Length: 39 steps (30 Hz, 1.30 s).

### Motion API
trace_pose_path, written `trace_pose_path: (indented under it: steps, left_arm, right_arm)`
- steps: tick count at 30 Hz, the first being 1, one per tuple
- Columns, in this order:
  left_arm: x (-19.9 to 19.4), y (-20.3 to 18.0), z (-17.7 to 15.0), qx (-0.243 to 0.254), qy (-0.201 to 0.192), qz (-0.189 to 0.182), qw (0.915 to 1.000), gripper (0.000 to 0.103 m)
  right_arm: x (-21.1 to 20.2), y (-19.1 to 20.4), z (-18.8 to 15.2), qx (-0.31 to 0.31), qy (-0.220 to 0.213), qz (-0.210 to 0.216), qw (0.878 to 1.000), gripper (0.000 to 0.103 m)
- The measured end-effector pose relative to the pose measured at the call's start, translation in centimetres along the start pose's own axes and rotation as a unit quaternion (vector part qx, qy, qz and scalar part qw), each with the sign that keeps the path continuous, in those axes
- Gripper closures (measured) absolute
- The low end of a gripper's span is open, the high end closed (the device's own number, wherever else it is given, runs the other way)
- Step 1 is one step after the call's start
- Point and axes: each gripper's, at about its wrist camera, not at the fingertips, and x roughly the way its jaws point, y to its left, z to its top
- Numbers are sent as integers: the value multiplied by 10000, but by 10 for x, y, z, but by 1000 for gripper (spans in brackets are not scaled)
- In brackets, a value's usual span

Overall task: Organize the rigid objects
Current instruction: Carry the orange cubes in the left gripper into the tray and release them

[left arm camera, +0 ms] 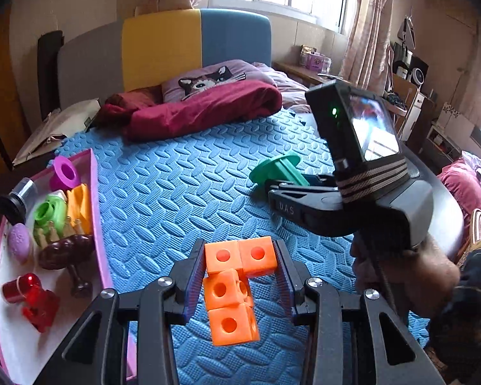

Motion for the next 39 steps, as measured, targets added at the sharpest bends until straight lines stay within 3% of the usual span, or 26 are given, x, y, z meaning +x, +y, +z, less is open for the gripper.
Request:
trace_pose_path:
  steps: [26,35,39]
  left_arm:
    - [-65,44,0,-460,-424,218,9978,61]
    - [-85,91,-12,-890,-448,470,9939,61]
    - [-100,130,-25,-1303,-462,683,9880,61]
  right_arm:
    - [-1,3,0,-63,-11,-66,10000,72]
    - [-1,2,0,-61,-10,-64,10000,72]
    - [-1,3,0,-62,-10,-65,10000,72]
